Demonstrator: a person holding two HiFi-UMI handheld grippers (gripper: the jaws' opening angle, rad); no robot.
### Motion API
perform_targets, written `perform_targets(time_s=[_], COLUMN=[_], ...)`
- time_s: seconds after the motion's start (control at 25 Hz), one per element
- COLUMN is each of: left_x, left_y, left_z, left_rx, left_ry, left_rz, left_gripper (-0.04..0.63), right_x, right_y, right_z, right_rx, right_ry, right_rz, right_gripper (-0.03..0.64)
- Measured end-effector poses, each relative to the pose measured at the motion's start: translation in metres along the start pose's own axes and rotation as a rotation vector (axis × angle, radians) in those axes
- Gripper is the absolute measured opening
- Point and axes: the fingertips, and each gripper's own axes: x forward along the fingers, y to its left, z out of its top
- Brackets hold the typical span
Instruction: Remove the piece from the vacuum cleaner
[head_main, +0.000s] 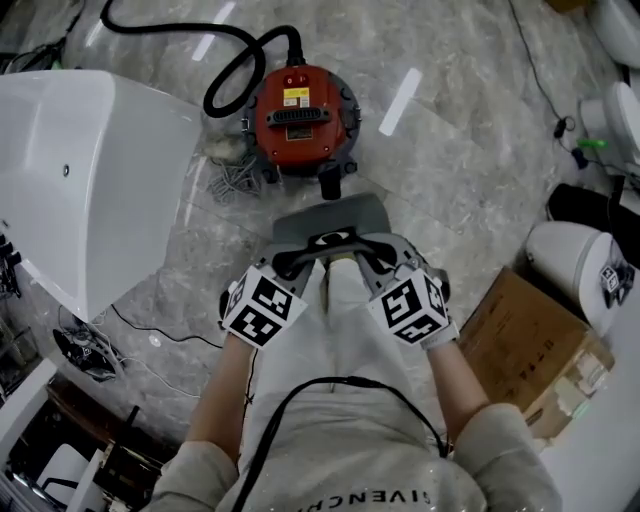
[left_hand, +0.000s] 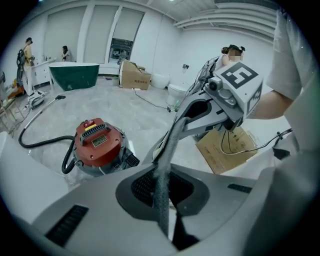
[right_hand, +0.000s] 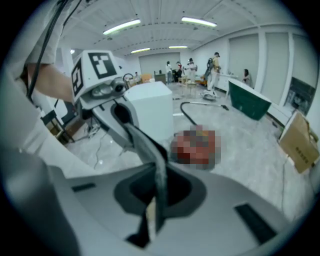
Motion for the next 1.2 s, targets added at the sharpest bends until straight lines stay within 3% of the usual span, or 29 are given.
perform_targets(time_s=[0.36,0.96,1.2], left_x=[-0.076,-0.163,-0.187], left_y=[-0.022,-0.056,-0.057], left_z=[0.037,0.079,0.095], left_rx=[-0.023,0.037,0.014], left_ry=[-0.089,-0.186,-0.225], left_rz=[-0.021,-0.102,-0.089], left_gripper=[0.035,0.035,0.035], right_x=[-0.06,-0.14,-0.159], right_y=[0.024,0.05,0.051], right_z=[0.053,0.114,0.135], right_rx=[0.042,0.0,-0.025], right_ry=[-0.052,-0.069,-0.094], right_rz=[0.049,0.106,0.112], right_gripper=[0.026,0.028,0.026])
